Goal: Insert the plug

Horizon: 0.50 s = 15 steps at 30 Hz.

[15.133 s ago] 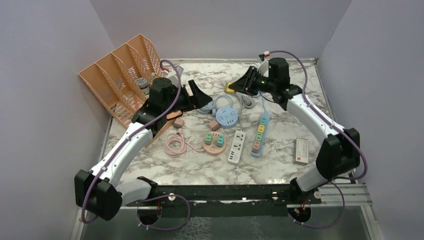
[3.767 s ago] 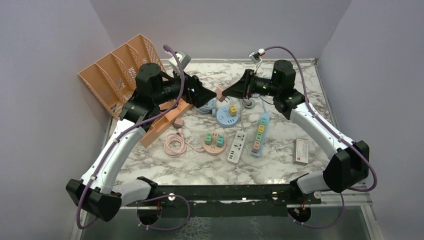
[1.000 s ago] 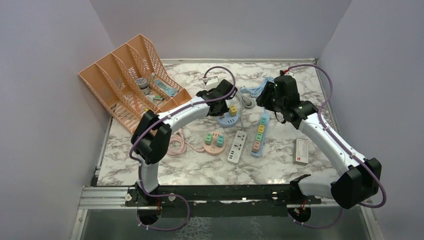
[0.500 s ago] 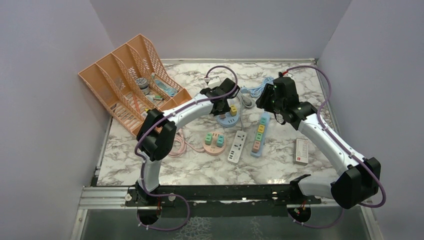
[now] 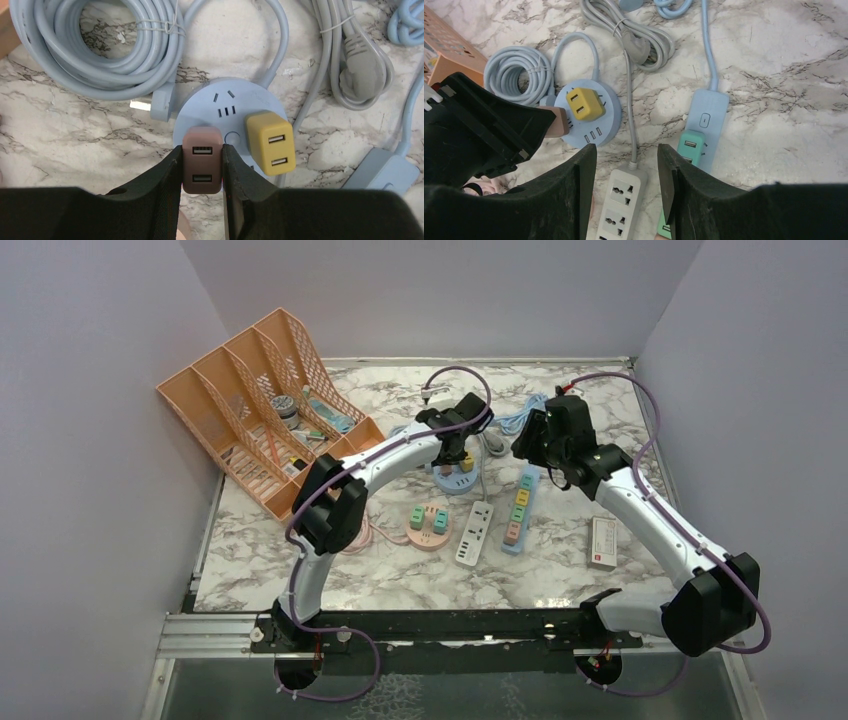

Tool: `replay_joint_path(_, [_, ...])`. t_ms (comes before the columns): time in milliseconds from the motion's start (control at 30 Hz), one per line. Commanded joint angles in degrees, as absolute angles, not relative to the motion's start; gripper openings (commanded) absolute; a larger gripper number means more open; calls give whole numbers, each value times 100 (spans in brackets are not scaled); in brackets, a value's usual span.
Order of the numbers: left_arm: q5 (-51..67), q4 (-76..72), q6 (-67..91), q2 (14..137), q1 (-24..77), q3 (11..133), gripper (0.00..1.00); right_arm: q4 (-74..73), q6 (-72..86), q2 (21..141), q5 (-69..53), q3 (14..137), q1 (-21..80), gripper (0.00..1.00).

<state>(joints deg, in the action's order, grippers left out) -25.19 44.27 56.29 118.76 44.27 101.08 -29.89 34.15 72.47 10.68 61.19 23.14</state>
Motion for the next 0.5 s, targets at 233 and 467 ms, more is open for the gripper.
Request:
replay_joint_path(233, [-2572,4957,5849,12570,4465,10071,0,-2832,3313,7295,1069,6048,2309,48])
replay_joint_path(467, [-2866,4964,6482,12287,4699,9871,0,-2830,3318,7323,1052,6016,2310,48])
